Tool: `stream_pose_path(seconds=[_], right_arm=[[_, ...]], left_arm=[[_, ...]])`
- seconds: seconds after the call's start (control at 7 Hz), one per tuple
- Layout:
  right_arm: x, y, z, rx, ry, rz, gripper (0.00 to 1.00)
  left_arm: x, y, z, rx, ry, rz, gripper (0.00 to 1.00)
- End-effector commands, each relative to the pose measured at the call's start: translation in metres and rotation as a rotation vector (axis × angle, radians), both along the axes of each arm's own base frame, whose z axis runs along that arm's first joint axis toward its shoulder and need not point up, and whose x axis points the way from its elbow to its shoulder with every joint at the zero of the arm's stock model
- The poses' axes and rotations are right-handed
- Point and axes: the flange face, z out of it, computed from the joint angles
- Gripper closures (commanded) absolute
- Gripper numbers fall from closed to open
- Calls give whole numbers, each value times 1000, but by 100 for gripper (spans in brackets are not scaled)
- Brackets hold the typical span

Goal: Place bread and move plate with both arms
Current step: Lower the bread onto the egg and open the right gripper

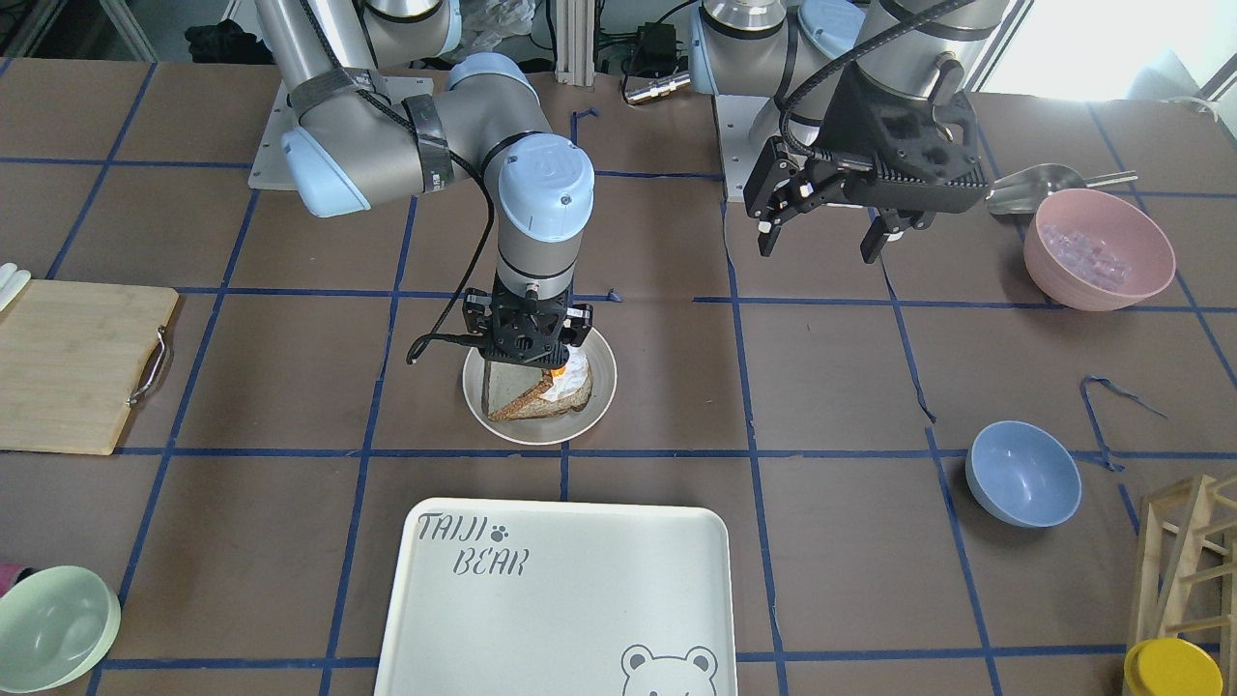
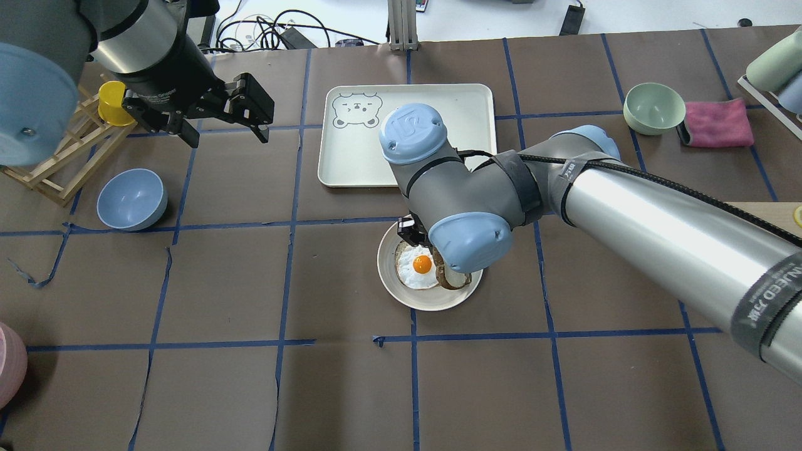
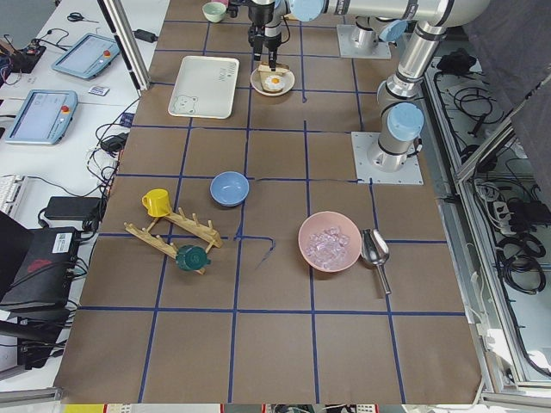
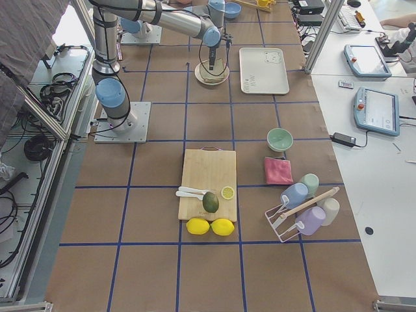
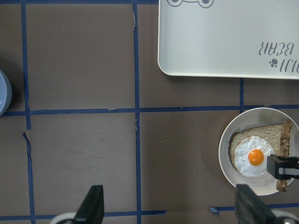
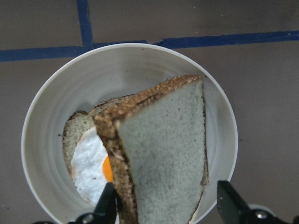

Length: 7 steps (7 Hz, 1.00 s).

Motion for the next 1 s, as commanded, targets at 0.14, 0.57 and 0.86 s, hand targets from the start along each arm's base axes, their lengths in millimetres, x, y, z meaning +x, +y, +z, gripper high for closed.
stream_pose_path(seconds=[0.14, 0.57, 0.86], right_arm=[[-4, -38, 59, -50, -101, -41, 0], [-108, -109, 172, 22, -88, 46, 0], [-174, -96, 237, 51, -82, 174, 0]], left_arm=[[0, 0, 3, -3, 0, -1, 0], [-8, -6, -47, 150, 12, 144, 0], [-23, 6, -120, 321, 82, 371, 0]])
